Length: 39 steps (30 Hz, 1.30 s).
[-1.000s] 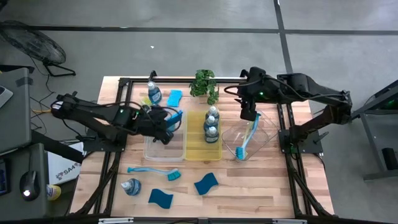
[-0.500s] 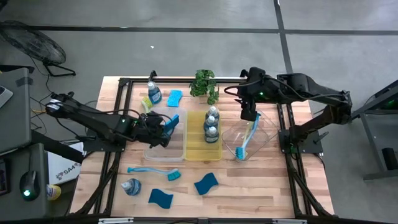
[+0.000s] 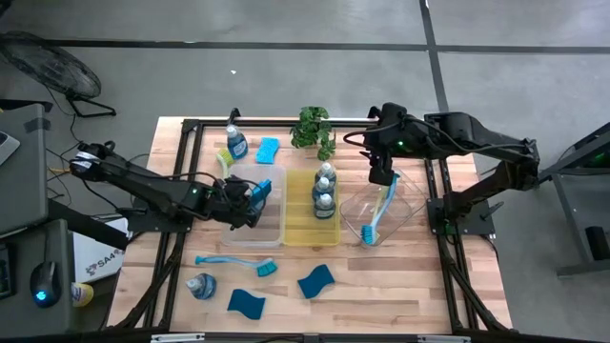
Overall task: Pick & Place Kitchen Sink Supplies
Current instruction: Put the blue sponge into the white bin
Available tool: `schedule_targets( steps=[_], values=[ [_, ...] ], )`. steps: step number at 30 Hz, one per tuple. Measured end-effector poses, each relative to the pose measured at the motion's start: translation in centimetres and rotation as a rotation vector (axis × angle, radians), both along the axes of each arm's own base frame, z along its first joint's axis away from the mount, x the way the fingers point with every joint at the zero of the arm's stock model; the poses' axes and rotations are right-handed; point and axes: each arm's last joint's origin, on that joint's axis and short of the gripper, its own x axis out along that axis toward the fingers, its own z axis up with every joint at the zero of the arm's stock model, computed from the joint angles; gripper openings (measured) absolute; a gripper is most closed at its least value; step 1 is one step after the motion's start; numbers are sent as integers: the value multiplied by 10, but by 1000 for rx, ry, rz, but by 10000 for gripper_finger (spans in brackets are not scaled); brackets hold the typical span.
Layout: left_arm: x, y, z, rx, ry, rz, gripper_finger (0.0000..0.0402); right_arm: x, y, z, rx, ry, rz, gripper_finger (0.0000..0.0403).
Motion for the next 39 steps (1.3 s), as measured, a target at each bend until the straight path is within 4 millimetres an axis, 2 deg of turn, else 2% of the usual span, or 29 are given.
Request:
schedule_targets(
  steps=[16, 23, 34, 39],
  values=[
    [1, -1, 0, -18, -6, -21, 2, 0, 0, 0, 11, -8, -13, 193],
    [-2, 0, -12, -38, -5, -5, 3, 1, 0, 0, 15, -14, -9, 193],
    [-1, -1, -12, -43, -16, -16, 3, 1, 0, 0, 21, -15, -3, 194],
    [0, -1, -12, -42, -19, -15, 27, 1, 0, 0, 22, -15, -3, 193]
  ],
)
